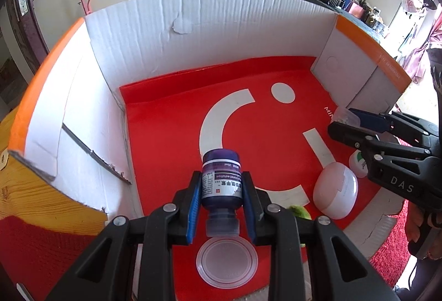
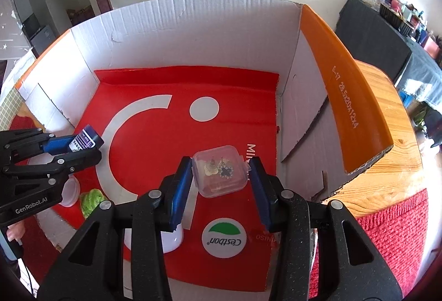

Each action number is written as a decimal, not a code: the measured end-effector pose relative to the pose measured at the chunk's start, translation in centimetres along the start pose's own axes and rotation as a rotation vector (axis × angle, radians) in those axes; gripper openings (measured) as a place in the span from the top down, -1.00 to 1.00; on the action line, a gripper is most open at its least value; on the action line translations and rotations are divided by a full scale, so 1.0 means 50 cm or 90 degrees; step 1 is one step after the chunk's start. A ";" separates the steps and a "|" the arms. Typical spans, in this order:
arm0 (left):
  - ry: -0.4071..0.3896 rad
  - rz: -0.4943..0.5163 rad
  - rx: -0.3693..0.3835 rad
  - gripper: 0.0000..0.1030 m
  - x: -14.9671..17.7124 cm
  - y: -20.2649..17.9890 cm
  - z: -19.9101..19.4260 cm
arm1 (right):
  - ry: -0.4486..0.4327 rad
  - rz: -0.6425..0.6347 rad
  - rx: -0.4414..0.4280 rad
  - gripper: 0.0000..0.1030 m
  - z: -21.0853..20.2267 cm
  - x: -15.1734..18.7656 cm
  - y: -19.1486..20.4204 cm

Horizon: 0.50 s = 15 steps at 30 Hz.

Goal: Organize objects
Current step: 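Carry the bottle into the box with the left tool while the right tool carries the clear square box in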

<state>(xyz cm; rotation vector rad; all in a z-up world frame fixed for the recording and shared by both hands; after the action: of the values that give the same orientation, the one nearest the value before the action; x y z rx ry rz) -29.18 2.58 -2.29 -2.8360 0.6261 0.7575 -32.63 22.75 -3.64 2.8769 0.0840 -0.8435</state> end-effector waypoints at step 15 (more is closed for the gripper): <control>0.008 0.003 -0.008 0.45 0.005 -0.002 0.008 | 0.015 -0.044 0.035 0.22 0.018 0.001 0.008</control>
<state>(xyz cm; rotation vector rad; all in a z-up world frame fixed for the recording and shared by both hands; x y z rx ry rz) -29.14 2.68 -2.74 -2.8540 0.6333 0.7473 -33.03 22.20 -4.38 2.9518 0.1667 -0.8370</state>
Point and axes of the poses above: each gripper's, at about its wrist camera, not at the fingertips, and z roughly the way its jaws point, y to its left, x to its underside, the point moved 8 cm from there along z, roughly the way its jaws point, and after that the axes turned 8 degrees about z, right-handed, at the moved point
